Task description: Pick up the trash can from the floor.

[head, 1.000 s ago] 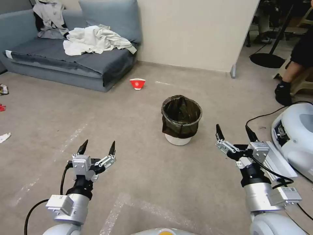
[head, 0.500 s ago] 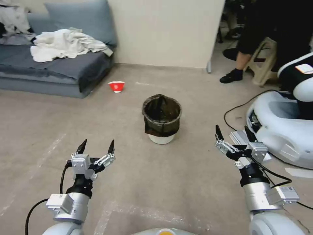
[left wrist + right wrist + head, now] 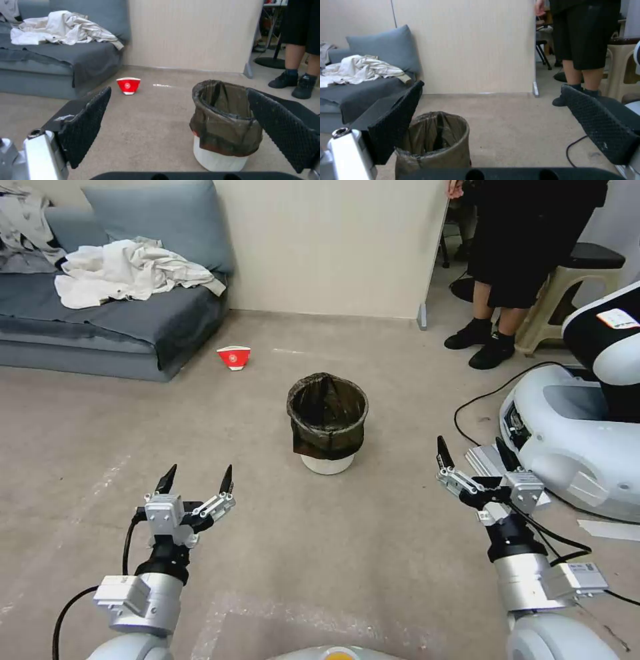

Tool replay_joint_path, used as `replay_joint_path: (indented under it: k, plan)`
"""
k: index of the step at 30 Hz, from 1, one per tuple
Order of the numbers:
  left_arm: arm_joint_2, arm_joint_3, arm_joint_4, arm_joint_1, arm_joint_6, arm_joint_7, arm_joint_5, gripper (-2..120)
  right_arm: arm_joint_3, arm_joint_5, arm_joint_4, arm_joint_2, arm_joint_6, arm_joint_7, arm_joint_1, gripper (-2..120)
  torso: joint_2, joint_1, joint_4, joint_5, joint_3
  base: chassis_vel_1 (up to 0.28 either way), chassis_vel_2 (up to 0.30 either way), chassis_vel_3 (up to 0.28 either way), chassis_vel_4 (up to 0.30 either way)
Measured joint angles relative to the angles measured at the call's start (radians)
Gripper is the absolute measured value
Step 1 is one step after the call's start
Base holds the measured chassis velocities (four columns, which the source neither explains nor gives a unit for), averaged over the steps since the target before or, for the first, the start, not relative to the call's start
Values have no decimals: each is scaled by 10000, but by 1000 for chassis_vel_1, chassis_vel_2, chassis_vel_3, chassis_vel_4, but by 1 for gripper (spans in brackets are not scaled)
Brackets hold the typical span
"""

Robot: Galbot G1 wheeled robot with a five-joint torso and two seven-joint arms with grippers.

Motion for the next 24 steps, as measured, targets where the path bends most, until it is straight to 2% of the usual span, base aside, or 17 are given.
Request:
replay_joint_path:
  k: [10,24]
  plan:
    - [-35,6,-45,11,-4,6,-9,100,11,28,10,-49,-1,0,-6,100,0,0,-1,0,0,-12,5,13,-8]
    - [-46,-5,-143,63,-12,6,-41,100,14,58,57,-61,-51,15,-7,100,0,0,0,0,0,-80,82,82,-82]
